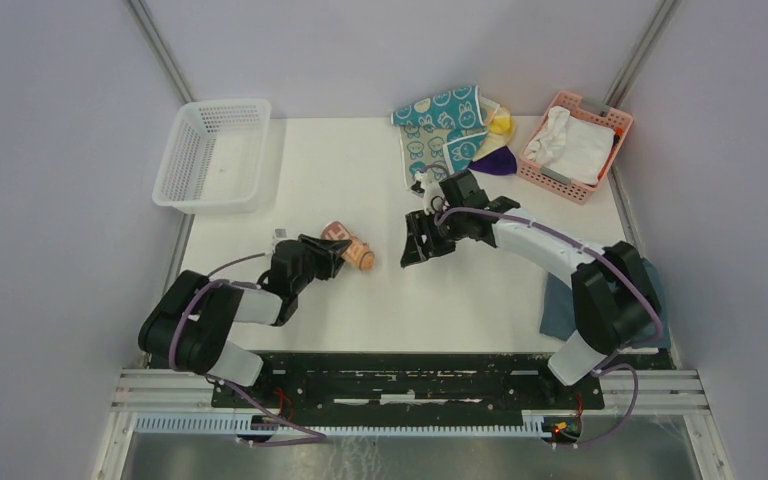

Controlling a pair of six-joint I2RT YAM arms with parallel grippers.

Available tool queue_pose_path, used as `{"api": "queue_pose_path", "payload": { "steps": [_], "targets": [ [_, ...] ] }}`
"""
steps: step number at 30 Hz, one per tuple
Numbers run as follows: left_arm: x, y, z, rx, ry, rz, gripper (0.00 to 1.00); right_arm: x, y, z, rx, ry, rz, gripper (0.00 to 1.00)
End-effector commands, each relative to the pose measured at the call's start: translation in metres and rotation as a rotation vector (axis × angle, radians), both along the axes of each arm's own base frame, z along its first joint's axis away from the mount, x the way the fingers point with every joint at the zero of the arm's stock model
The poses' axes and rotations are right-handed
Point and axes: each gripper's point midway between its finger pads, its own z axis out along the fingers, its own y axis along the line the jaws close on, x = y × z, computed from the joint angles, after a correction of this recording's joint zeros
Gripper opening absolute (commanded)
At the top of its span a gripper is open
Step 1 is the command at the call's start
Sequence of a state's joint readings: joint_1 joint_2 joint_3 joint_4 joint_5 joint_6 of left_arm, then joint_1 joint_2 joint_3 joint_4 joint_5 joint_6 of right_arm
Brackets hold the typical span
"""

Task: Roll the towels
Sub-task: Pick up the towel at the center of the board.

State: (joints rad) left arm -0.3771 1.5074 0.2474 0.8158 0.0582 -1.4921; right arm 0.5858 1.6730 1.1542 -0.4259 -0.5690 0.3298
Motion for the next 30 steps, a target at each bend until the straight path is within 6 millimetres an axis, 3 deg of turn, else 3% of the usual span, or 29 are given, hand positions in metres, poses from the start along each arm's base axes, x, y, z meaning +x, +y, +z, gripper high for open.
{"api": "queue_pose_path", "payload": {
  "steps": [1,9,15,18,24,28,30],
  "targets": [
    [0.035,0.014,0.058,-0.035,-0.112,0.061,0.12,0.015,-0.040,-0.004,-0.122,-0.162,-0.104,0.70],
    [0.093,0.079,0.126,0.008,-0.189,0.219,0.12,0.019,-0.079,-0.012,-0.254,-0.257,-0.201,0.93],
    [0.131,0.163,0.162,0.066,-0.200,0.414,0.12,0.024,-0.090,-0.011,-0.292,-0.308,-0.230,1.00],
    [0.145,0.210,0.170,0.128,-0.174,0.512,0.12,0.025,-0.092,-0.010,-0.299,-0.320,-0.230,1.00],
    [0.172,0.284,0.156,0.214,-0.065,0.628,0.12,0.027,-0.099,-0.011,-0.335,-0.339,-0.241,1.00],
    [0.186,0.307,0.129,0.224,0.036,0.641,0.12,0.029,-0.101,-0.014,-0.351,-0.340,-0.246,1.00],
    [0.190,0.313,0.105,0.234,0.114,0.635,0.12,0.030,-0.101,-0.015,-0.356,-0.341,-0.247,1.00]
  ]
}}
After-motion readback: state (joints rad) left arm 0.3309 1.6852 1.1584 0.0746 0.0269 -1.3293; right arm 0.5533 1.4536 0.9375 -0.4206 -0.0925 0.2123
